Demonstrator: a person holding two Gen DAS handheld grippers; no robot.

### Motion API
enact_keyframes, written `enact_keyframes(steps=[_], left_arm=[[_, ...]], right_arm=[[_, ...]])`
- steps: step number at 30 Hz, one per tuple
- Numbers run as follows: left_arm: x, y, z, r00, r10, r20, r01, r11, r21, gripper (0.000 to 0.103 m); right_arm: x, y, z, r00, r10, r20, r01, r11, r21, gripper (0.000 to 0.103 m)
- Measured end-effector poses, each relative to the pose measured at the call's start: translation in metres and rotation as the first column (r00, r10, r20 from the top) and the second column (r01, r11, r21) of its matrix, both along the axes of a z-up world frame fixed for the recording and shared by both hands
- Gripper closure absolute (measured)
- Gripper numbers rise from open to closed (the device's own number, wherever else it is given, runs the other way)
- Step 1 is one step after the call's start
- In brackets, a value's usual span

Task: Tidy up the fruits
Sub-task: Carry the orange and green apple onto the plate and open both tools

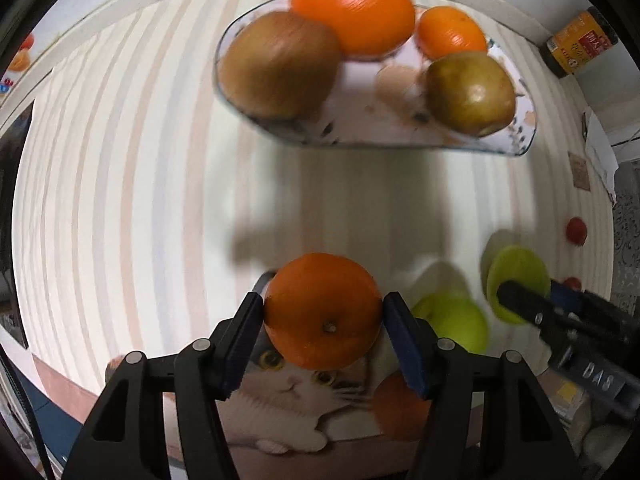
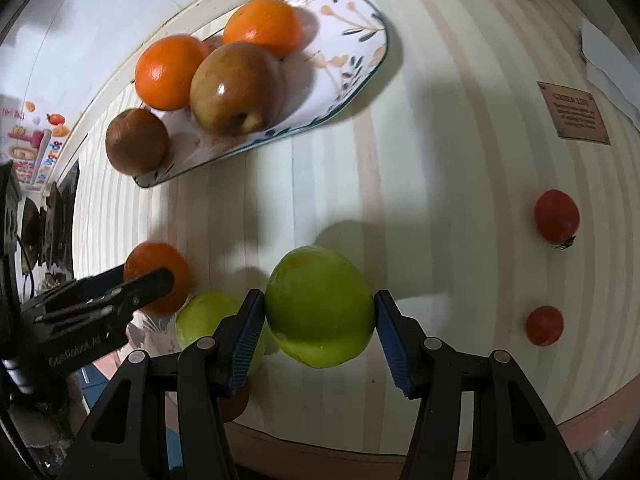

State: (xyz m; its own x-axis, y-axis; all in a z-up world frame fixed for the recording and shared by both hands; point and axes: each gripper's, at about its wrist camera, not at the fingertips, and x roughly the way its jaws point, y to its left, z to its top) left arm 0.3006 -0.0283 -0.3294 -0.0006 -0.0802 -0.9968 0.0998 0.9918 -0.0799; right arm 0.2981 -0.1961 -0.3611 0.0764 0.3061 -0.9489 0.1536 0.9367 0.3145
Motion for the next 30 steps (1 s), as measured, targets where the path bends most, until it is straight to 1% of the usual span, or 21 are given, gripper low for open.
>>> enact_keyframes(steps=[10, 11, 13, 15, 17, 19, 21, 25, 28, 30], left_arm=[[-0.011, 0.016, 0.001, 0.999, 0.040, 0.018, -0.040, 0.999, -0.018, 0.043], [-0.017, 0.017, -0.007, 0.999, 0.040, 0.020, -0.040, 0.999, -0.020, 0.043], [-0.018, 0.026, -0.002, 0.999, 0.045, 0.020, -0.044, 0.999, -0.024, 0.043], [-0.016, 0.021, 0.000, 0.999, 0.044, 0.026, -0.044, 0.999, -0.027, 0.043], [-0.015, 0.021, 0.008, 0.998, 0.044, 0.038, -0.042, 0.998, -0.043, 0.043], [-0.012, 0.020, 0.024, 0.997, 0.038, 0.062, -0.034, 0.997, -0.064, 0.043], [-0.006, 0.017, 0.040, 0.995, 0.037, 0.090, -0.029, 0.996, -0.090, 0.043], [0.020, 0.003, 0.078, 0.987, 0.031, 0.155, -0.008, 0.989, -0.147, 0.043], [0.042, -0.010, 0.090, 0.982, 0.020, 0.189, 0.008, 0.989, -0.147, 0.043], [0.054, -0.018, 0.089, 0.981, 0.011, 0.195, 0.015, 0.991, -0.132, 0.043]], right_arm=[[0.004, 0.012, -0.002, 1.000, 0.013, 0.000, -0.013, 1.000, -0.018, 0.043], [0.002, 0.013, -0.001, 1.000, 0.020, 0.004, -0.020, 0.999, -0.025, 0.044], [0.000, 0.012, 0.001, 0.999, 0.030, 0.015, -0.030, 0.999, -0.038, 0.045], [-0.004, 0.010, 0.005, 0.999, 0.039, 0.020, -0.038, 0.998, -0.051, 0.045], [-0.004, 0.009, 0.005, 0.999, 0.047, 0.019, -0.045, 0.997, -0.057, 0.045], [-0.003, 0.009, 0.009, 0.999, 0.041, 0.024, -0.040, 0.998, -0.044, 0.045], [0.000, 0.007, 0.015, 0.999, 0.019, 0.039, -0.018, 1.000, -0.024, 0.045], [0.013, -0.013, 0.036, 0.996, -0.040, 0.079, 0.038, 0.999, 0.030, 0.045], [0.034, -0.027, 0.050, 0.991, -0.084, 0.106, 0.077, 0.995, 0.068, 0.045], [0.049, -0.036, 0.057, 0.987, -0.107, 0.121, 0.098, 0.992, 0.074, 0.045]])
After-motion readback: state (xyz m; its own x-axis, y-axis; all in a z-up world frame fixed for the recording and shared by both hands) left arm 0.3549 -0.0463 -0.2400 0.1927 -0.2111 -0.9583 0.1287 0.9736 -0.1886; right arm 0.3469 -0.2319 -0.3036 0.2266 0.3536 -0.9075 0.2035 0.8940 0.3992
